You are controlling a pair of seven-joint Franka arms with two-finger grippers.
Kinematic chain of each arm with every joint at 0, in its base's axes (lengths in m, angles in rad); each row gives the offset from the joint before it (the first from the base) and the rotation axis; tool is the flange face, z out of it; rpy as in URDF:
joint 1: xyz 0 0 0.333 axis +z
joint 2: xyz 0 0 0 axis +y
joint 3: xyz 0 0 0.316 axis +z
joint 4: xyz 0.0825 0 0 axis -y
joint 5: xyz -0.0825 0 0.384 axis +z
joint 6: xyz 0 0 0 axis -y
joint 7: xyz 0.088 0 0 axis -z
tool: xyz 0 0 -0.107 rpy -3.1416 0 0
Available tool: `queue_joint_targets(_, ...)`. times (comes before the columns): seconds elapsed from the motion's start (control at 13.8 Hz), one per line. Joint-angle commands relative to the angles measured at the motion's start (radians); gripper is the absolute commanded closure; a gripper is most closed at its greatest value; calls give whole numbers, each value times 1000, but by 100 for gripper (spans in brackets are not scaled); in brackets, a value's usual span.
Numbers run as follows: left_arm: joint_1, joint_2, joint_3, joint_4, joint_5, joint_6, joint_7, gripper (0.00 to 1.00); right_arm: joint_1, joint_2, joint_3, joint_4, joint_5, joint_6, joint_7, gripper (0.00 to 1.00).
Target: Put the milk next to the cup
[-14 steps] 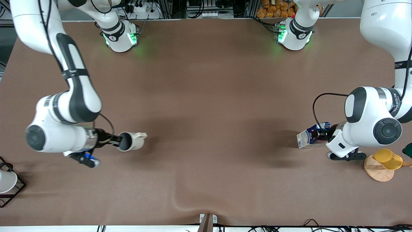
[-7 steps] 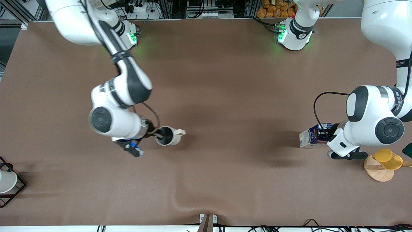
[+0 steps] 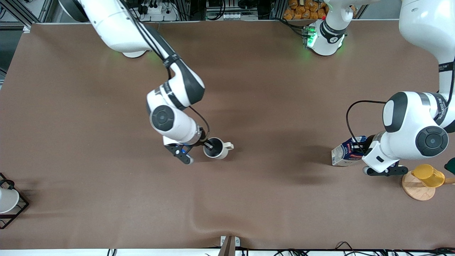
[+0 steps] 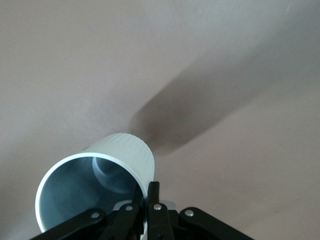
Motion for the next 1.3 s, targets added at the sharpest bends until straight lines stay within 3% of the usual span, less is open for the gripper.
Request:
queue_joint_targets(0.0,-4,-40,-19,-10,11,-50,-19,59,38,16,-16,9,2,18,34,100)
queue_joint_targets(0.58,-3,-110,-126,-7,1,-137,-57,59,100,70,-29,0,-30,81,128,100)
queue_joint_targets(0.65,-3,-119,-135,-7,-19,-148,-86,59,100,70,-29,0,-30,81,129,92)
queue_joint_targets(0.72,-3,-127,-151,-7,-28,-156,-108,59,103,70,-29,0,-30,81,131,35)
queue_joint_targets(0.8,-3,-133,-167,-6,-32,-173,-117,59,103,68,-29,0,-30,78,131,0)
queue_joint_targets(1.01,-1,-150,-230,-6,-33,-202,-174,59,95,38,-29,17,-24,26,125,0)
queue_joint_targets(1.23,-6,-149,-333,14,-33,-202,-318,59,59,12,-30,116,-21,-190,122,0)
